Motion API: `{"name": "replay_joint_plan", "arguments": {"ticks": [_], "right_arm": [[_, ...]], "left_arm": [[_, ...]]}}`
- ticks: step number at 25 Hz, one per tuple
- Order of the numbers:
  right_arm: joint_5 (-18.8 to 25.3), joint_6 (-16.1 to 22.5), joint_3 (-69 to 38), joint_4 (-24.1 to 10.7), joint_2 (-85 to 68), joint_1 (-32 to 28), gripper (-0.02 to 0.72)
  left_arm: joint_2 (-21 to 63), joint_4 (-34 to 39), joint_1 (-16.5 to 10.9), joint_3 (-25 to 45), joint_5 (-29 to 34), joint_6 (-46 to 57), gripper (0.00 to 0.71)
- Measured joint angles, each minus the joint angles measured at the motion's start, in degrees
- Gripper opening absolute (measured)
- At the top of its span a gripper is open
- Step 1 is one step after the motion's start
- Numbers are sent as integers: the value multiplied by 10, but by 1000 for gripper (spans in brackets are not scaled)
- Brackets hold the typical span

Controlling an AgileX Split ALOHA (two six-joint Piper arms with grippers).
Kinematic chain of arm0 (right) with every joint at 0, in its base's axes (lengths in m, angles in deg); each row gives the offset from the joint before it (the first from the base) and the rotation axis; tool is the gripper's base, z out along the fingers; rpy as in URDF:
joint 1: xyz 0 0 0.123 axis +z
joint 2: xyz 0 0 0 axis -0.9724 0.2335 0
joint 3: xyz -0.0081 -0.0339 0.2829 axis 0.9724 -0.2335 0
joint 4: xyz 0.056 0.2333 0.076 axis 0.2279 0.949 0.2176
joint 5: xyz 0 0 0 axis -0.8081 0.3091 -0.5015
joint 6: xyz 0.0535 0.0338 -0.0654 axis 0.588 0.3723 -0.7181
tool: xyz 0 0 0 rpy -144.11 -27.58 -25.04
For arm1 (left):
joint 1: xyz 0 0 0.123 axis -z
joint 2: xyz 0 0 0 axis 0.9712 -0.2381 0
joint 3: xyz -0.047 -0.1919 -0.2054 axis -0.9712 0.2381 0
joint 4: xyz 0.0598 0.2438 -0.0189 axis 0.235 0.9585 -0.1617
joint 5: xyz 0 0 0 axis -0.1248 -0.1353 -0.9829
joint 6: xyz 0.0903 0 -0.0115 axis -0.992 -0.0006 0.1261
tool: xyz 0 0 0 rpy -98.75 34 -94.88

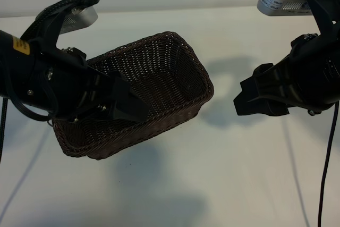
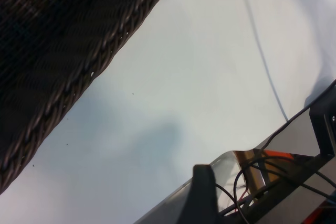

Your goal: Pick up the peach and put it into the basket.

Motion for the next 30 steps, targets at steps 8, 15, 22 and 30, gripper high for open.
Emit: {"name": "replay_joint_plan", "arguments": {"ticks": [8, 15, 22, 30], "right_arm": [[0, 0, 0, 0, 0, 0, 516], [0, 0, 0, 0, 0, 0, 516], [0, 0, 0, 0, 0, 0, 516], [0, 0, 0, 0, 0, 0, 516]], "left_arm": [[0, 0, 0, 0, 0, 0, 590], [0, 0, 0, 0, 0, 0, 590], [0, 0, 0, 0, 0, 0, 590], [0, 0, 0, 0, -10, 0, 590]]}}
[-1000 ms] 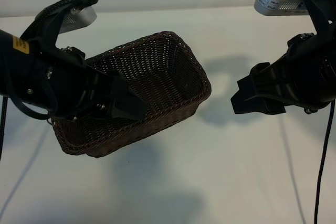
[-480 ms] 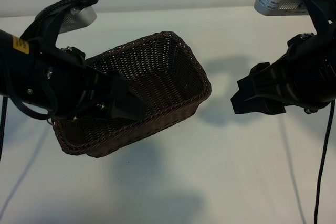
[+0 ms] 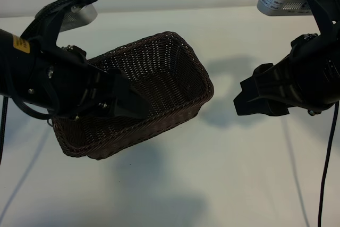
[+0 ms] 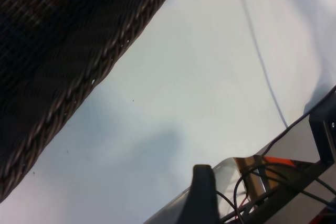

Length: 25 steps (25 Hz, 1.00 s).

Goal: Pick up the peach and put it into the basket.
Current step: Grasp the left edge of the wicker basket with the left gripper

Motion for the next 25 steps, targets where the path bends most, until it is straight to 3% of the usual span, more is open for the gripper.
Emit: {"name": "replay_joint_plan", "arguments": {"ticks": [14, 20, 25], "right_arm": [[0, 0, 0, 0, 0, 0, 516], [0, 0, 0, 0, 0, 0, 516], [0, 0, 0, 0, 0, 0, 516]], "left_arm": [[0, 17, 0, 0, -11, -16, 590], [0, 194, 0, 0, -4, 133, 590], [0, 370, 0, 0, 47, 269, 590]]}}
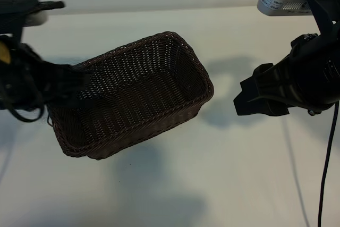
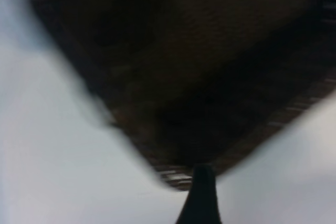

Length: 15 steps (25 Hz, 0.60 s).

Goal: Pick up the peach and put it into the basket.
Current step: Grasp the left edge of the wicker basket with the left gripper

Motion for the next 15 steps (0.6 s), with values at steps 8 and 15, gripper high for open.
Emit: {"name": "replay_joint_plan", "arguments": {"ticks": [8, 15], "right_arm": [[0, 0, 0, 0, 0, 0, 516], [0, 0, 0, 0, 0, 0, 516]], "left_arm": [[0, 107, -40, 15, 15, 104, 590], [0, 57, -118, 96, -93, 98, 590]]}}
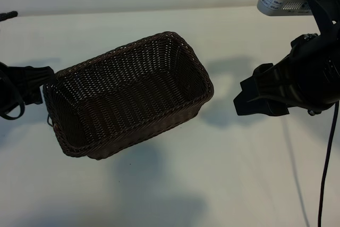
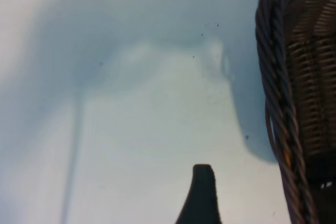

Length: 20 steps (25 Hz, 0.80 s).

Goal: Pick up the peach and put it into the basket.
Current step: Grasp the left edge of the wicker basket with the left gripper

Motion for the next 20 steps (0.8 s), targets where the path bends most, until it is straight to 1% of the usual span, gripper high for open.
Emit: {"name": "replay_joint_plan", "arguments": {"ticks": [2, 6, 14, 20], "right_arm": [[0, 0, 0, 0, 0, 0, 516], [0, 0, 0, 0, 0, 0, 516], [0, 0, 0, 0, 0, 0, 516], [0, 0, 0, 0, 0, 0, 516]], "left_arm": [[-6, -20, -9, 13, -31, 0, 590], [-53, -52, -16, 17, -55, -7, 585], [-171, -70, -16, 18, -118, -9, 585], [-229, -107, -17, 18, -167, -33, 585]]}}
